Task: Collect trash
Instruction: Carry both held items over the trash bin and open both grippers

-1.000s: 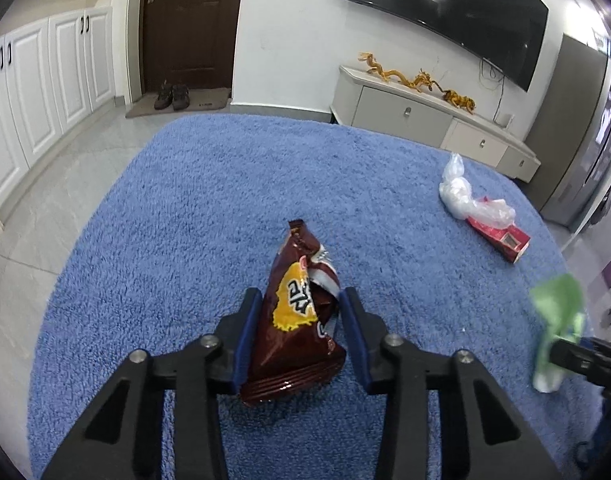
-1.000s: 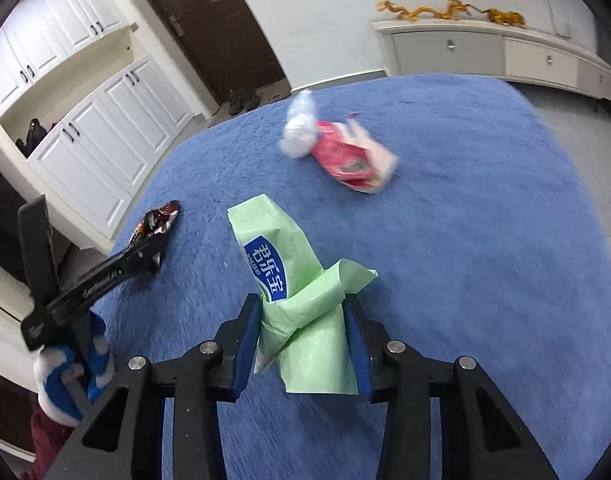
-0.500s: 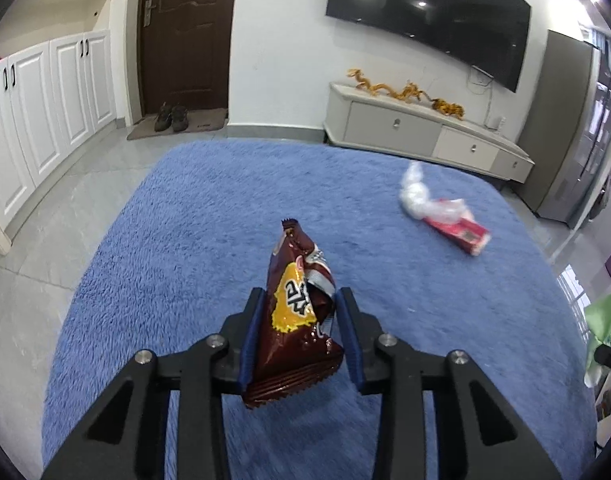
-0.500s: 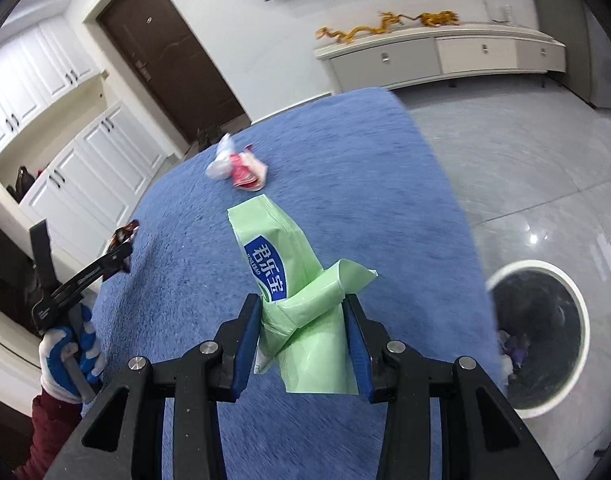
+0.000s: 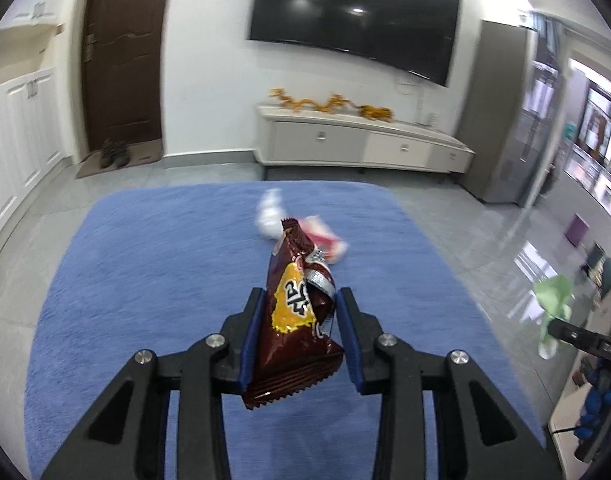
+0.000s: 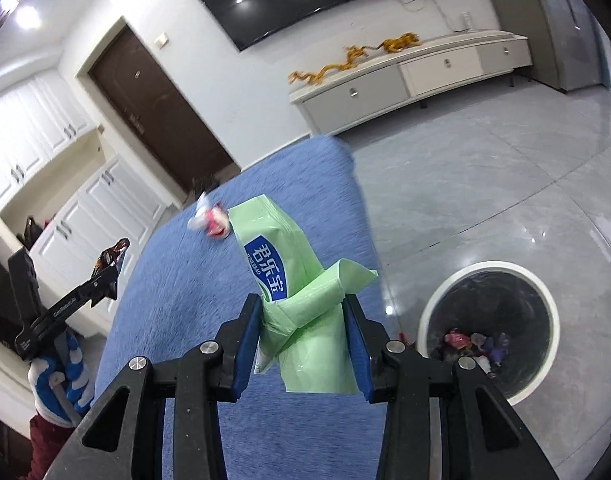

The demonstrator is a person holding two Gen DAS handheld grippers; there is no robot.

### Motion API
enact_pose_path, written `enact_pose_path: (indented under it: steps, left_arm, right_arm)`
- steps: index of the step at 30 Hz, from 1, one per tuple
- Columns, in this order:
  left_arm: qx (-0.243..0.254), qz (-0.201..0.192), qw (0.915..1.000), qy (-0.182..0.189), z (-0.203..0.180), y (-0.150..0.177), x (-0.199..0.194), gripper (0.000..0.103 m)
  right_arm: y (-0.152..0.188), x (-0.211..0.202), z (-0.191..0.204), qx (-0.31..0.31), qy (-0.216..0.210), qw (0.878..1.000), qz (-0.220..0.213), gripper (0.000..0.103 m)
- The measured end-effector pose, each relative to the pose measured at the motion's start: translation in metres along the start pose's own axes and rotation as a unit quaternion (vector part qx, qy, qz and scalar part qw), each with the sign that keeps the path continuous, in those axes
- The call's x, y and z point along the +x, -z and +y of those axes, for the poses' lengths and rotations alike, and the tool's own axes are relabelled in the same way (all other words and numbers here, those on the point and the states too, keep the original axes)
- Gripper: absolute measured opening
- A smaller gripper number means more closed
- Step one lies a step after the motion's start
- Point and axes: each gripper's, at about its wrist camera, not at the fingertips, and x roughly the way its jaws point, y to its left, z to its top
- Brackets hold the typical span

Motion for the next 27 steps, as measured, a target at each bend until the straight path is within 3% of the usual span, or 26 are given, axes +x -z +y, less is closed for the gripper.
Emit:
enact_pose_path:
  steps: [8,16,20,27]
  left_arm:
    - [0.052,0.035,0.9949,0.079,-0.105,-0.014,0.032,0.034]
    - [0.107,0.112,0.9777,0.142,-0.218,-0.005,0.098,0.034]
    - [0.139,0.146,0.967,0.156,-0.263,0.006,0.131,0.035]
    - [0.155,0.197,0.9539,0.164,-0.306,0.023,0.181,0.036]
  right_arm:
    - [0.0,-0.022,-0.069,0.062,0.033,0.997,-0.027,0.038]
    - [0.007,-0.014,-0.133,0.127,0.061,0.99,-0.012,0.038]
    - [0.01,-0.003,-0.157,0.152,0.075,0.985,0.003,0.038]
    - [0.02,0.017,-0.185,0.184,0.095,0.978,0.035,0.041]
